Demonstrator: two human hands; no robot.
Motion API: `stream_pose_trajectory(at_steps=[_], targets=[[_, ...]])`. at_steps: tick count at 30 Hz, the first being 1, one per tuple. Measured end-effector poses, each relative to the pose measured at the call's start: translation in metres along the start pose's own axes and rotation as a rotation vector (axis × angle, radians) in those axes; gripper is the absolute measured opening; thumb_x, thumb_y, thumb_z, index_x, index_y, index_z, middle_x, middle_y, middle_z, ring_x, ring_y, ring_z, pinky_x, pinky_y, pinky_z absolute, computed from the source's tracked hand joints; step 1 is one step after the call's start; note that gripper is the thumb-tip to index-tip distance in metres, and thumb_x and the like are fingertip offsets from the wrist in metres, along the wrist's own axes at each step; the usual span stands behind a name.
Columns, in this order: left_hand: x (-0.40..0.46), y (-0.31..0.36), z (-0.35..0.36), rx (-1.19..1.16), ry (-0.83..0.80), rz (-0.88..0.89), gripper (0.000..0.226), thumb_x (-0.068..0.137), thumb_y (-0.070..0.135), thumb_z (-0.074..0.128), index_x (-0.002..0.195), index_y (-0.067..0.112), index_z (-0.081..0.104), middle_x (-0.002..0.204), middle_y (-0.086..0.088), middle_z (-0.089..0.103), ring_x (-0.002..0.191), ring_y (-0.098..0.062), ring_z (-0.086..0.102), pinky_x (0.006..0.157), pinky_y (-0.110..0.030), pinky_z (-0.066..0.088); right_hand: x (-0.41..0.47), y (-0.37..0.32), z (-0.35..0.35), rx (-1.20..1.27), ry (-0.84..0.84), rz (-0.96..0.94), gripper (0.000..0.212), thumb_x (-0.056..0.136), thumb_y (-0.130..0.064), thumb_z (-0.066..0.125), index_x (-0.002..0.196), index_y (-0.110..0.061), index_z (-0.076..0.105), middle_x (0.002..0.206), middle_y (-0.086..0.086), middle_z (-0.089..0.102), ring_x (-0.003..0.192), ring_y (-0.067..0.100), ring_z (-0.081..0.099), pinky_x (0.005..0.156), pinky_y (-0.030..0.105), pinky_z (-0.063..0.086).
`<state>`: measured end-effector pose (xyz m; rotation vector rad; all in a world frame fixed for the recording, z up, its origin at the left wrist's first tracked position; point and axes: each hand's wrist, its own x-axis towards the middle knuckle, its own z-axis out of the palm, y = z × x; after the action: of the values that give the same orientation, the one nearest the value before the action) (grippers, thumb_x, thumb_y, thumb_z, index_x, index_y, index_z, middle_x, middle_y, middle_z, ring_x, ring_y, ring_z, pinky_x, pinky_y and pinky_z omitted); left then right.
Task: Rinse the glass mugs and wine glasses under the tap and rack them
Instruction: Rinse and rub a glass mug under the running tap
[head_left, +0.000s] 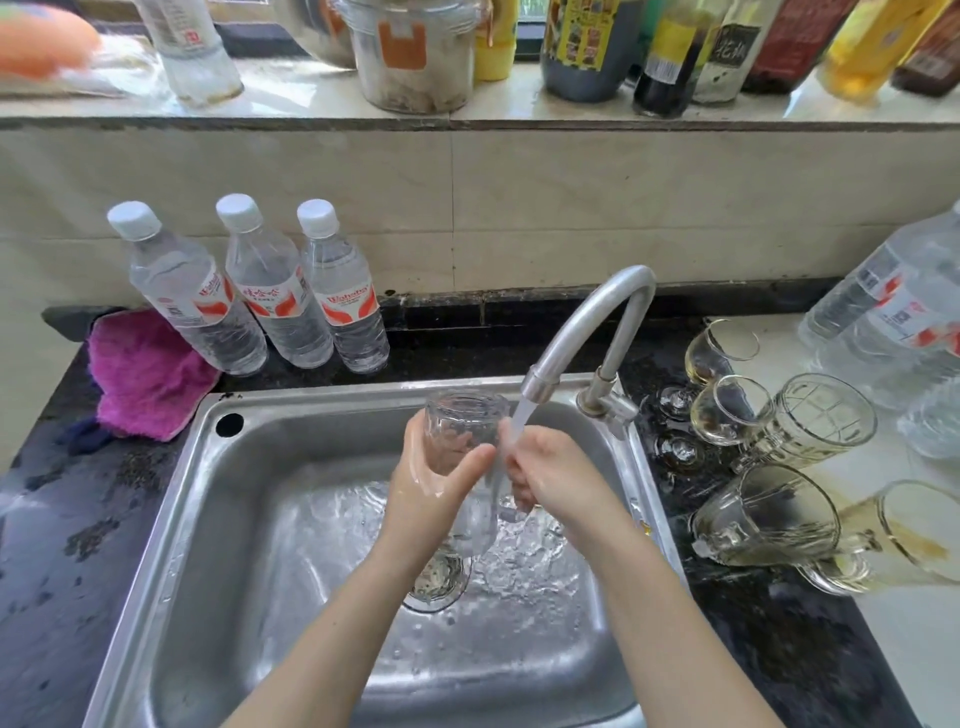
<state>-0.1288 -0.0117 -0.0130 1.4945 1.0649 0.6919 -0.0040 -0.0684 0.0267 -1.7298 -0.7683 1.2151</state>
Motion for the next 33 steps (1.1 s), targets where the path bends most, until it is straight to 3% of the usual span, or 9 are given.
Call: stream_pose_trajectory(at_steps=[3,6,8,12,15,22,26,28,33], targets=[[0.000,0.002,0.001,-0.035,0.047,0.020,0.081,0.066,0.054,0.067,0.132,0.016,0.043,0.105,0.011,0.062,0.098,0.005,0.059,0.077,-0.007,0.045,0.004,0.001,0.010,0.262,0.097,-0.009,0.035,0.100,-0.029,0.041,0.069,-0.013,0.041,0.045,-0.009,0.029,0.040,0.006,0.024,0.043,0.019,0.021],[0.003,0.006,0.008,-0.084,0.075,-0.018,0.081,0.065,0.061,0.069,0.129,0.017,0.045,0.113,0.001,0.064,0.105,-0.012,0.062,0.089,-0.029,0.052,-0.001,0.015,0.031,0.474,0.398,-0.139,0.042,0.100,-0.023,0.041,0.058,-0.018,0.042,0.043,-0.013,0.038,0.039,0.000,0.032,0.041,0.012,0.029],[0.003,0.011,0.015,-0.204,0.124,-0.110,0.065,0.073,0.057,0.069,0.119,0.017,0.050,0.102,0.002,0.067,0.098,-0.017,0.065,0.090,-0.042,0.053,0.000,0.020,0.038,0.510,0.430,-0.245,0.042,0.100,-0.028,0.042,0.060,-0.016,0.041,0.048,-0.011,0.037,0.042,0.003,0.031,0.043,0.015,0.029],[-0.005,0.006,0.011,-0.121,0.052,-0.027,0.053,0.078,0.040,0.073,0.121,0.024,0.047,0.105,0.015,0.061,0.103,-0.003,0.060,0.082,-0.013,0.047,0.001,0.024,0.011,0.312,0.101,-0.163,0.043,0.088,-0.049,0.043,0.066,-0.013,0.048,0.050,-0.006,0.040,0.044,0.007,0.035,0.046,0.019,0.033],[-0.006,0.003,-0.002,0.092,-0.195,0.107,0.068,0.072,0.028,0.081,0.122,0.044,0.038,0.114,0.020,0.058,0.104,0.006,0.057,0.086,-0.011,0.045,-0.015,0.035,-0.019,0.187,-0.130,-0.009,0.034,0.097,-0.035,0.041,0.079,-0.014,0.061,0.061,-0.002,0.052,0.058,0.010,0.052,0.067,0.026,0.051],[0.004,0.031,0.014,0.302,-0.440,0.235,0.070,0.070,0.049,0.076,0.123,0.054,0.031,0.124,0.029,0.048,0.114,0.012,0.048,0.094,-0.009,0.038,-0.046,0.052,-0.026,0.693,-0.009,0.087,0.028,0.100,-0.014,0.033,0.078,-0.005,0.048,0.068,0.006,0.052,0.068,0.017,0.053,0.095,0.047,0.043],[0.009,0.041,0.007,0.403,-0.392,0.281,0.078,0.069,0.060,0.068,0.134,0.043,0.029,0.131,0.017,0.046,0.116,0.001,0.046,0.097,-0.019,0.040,-0.045,0.039,-0.022,0.839,-0.062,0.096,0.030,0.100,-0.014,0.033,0.078,-0.006,0.051,0.068,0.006,0.053,0.070,0.019,0.051,0.099,0.050,0.041],[0.007,0.041,-0.003,0.395,-0.312,0.246,0.086,0.066,0.072,0.060,0.138,0.037,0.030,0.131,0.018,0.045,0.114,0.001,0.046,0.092,-0.015,0.039,-0.037,0.025,-0.015,0.783,-0.105,0.092,0.029,0.100,-0.017,0.035,0.080,-0.008,0.054,0.068,0.003,0.052,0.068,0.016,0.049,0.087,0.045,0.045],[-0.016,0.030,-0.026,0.273,-0.106,0.131,0.071,0.065,0.078,0.048,0.126,0.043,0.035,0.113,0.033,0.051,0.098,0.022,0.050,0.079,-0.001,0.037,-0.021,-0.005,0.001,0.224,-0.155,0.025,0.033,0.102,-0.030,0.037,0.077,-0.013,0.051,0.071,-0.002,0.052,0.069,0.012,0.050,0.078,0.034,0.042]])
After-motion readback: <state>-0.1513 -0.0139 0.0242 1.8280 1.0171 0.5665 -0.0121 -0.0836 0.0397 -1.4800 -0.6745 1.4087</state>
